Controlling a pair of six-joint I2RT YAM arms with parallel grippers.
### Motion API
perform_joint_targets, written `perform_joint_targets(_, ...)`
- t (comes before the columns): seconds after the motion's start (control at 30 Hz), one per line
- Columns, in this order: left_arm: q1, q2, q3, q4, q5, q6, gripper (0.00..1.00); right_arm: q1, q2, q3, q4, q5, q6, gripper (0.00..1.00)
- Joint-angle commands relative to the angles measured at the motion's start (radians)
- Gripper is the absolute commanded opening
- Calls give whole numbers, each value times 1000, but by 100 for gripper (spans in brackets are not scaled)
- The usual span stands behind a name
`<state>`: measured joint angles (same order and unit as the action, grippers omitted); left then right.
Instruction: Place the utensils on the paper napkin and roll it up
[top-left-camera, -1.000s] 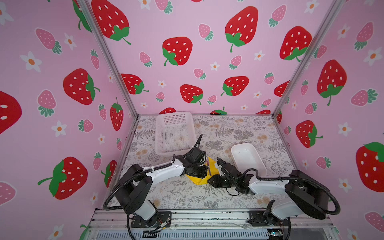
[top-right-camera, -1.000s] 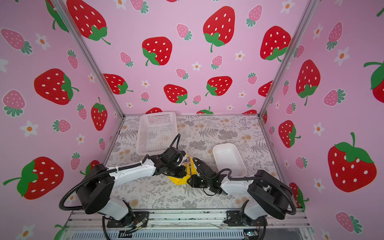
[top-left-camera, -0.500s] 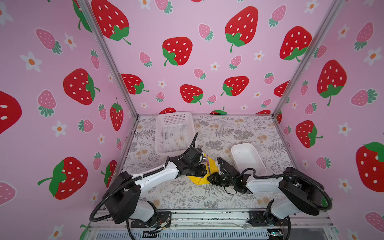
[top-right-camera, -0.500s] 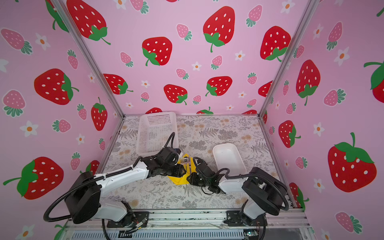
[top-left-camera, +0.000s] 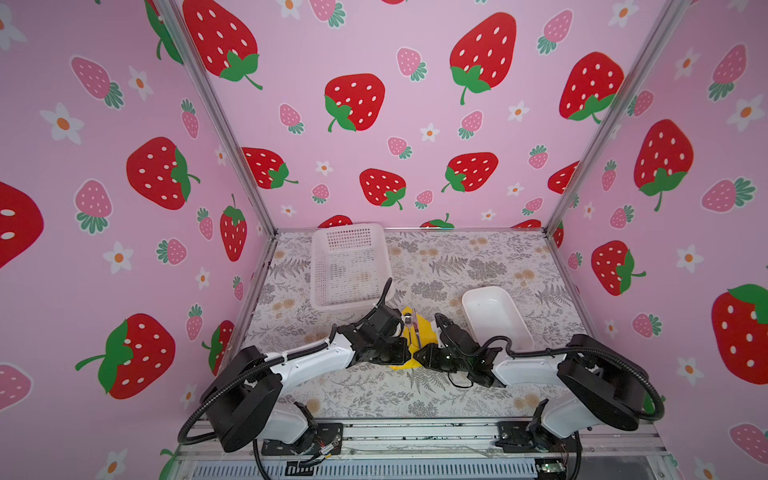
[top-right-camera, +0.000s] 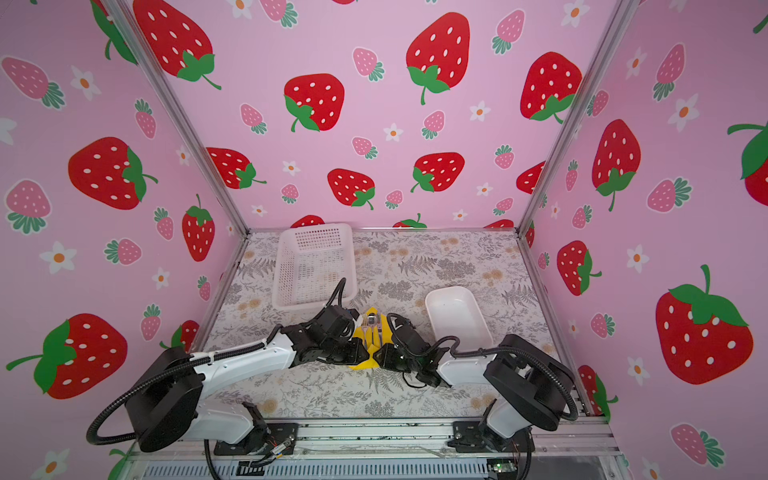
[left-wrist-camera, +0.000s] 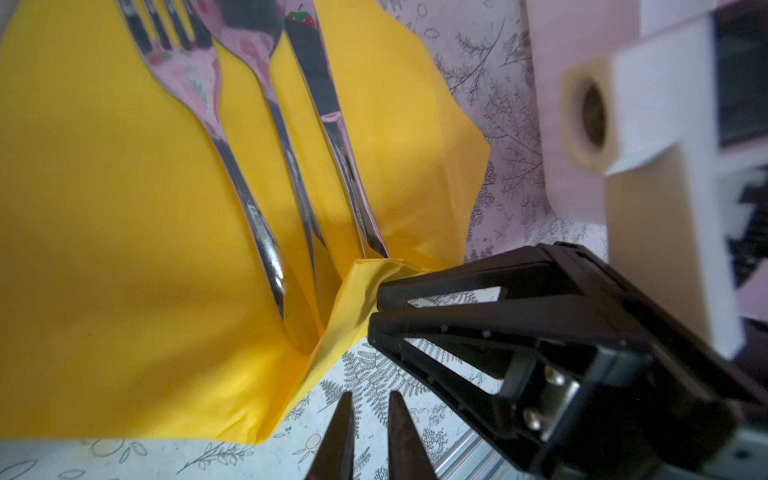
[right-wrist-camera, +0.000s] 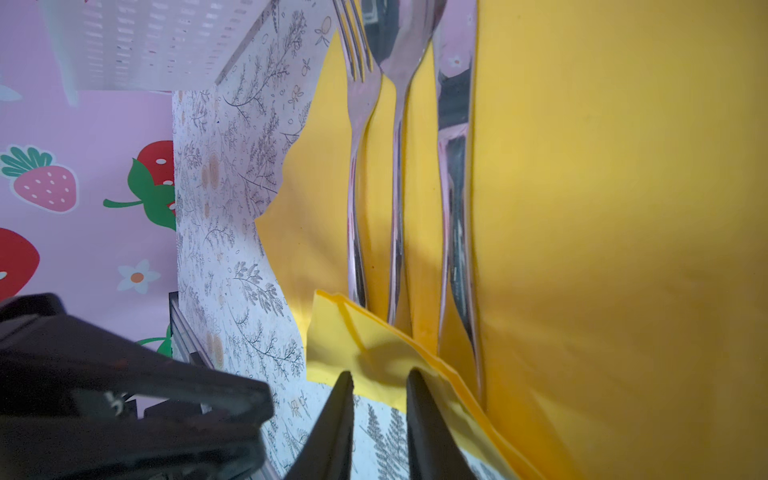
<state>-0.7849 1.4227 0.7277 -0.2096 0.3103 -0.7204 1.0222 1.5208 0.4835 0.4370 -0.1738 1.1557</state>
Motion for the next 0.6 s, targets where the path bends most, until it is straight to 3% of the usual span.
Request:
perform_joint_targets(0.0, -2, 28, 9, 10, -14, -29, 18, -4, 9, 7, 15, 7, 13, 25)
perform_joint_targets(0.37, -2, 70, -43, -14, -75, -45, 15, -19, -18, -14, -14, 17, 10, 25)
perform_joint_targets(0.57, -2, 74, -80, -8, -83, -52, 15, -32, -48, -18, -115, 38, -17, 25)
